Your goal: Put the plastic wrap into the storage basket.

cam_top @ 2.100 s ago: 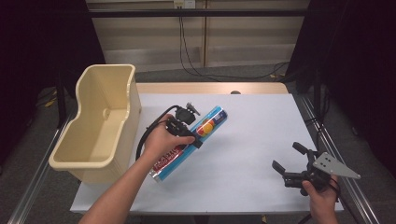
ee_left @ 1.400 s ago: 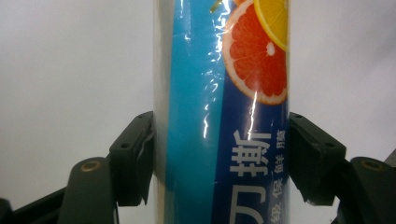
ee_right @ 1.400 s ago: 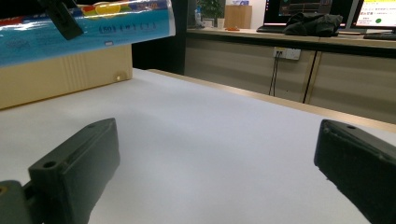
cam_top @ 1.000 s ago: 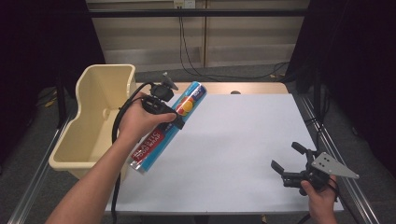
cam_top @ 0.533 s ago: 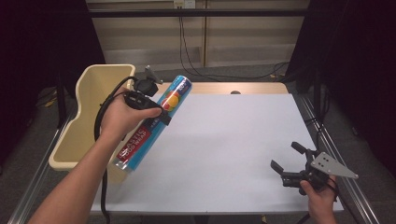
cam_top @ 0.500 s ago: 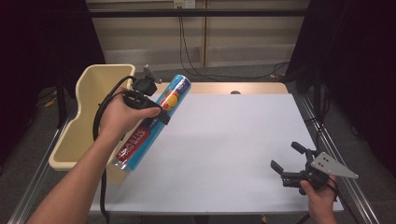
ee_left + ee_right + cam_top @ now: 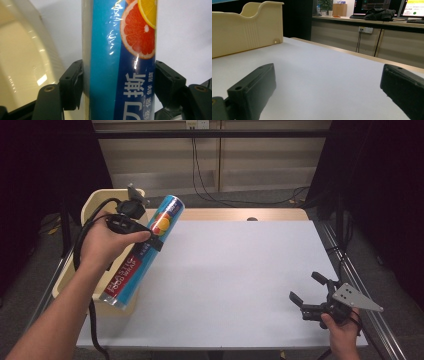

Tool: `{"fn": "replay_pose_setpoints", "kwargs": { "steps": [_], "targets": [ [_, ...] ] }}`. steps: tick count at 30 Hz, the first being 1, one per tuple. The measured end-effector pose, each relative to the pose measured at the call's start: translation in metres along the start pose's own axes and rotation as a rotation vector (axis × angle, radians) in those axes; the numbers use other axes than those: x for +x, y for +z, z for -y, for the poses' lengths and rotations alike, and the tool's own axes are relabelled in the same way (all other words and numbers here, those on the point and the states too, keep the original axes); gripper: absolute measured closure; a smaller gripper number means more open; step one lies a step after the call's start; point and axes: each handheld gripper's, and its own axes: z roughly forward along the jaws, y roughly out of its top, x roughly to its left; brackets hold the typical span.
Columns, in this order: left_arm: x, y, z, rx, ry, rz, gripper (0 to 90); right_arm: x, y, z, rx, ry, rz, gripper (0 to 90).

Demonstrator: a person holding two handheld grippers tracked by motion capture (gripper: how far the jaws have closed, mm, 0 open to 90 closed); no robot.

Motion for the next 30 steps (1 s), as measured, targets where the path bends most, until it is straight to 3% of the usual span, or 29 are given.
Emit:
{"fn": "replay_pose_setpoints", "kwargs": {
  "steps": [14,15,16,17,30],
  "targets": [
    [0.036,-0.014,0.024,0.001,-0.118,-0.025,32.4,0.002,0.002,0.0,0.002,0.002,-0.008,0.0],
    [0.042,-0.016,0.025,0.009,-0.069,-0.03,32.4,0.002,0.002,0.0,0.0,-0.002,-0.005,0.0],
    [0.042,-0.016,0.028,0.001,-0.125,-0.03,32.3,0.002,0.002,0.0,0.0,-0.003,-0.005,0.0],
    [0.044,-0.016,0.03,-0.001,-0.138,-0.03,32.4,0.002,0.002,0.0,0.0,-0.002,-0.005,0.0],
    [0.073,-0.021,0.051,0.007,-0.212,-0.044,32.3,0.002,0.002,0.0,-0.001,-0.003,-0.003,0.0]
  ]
}}
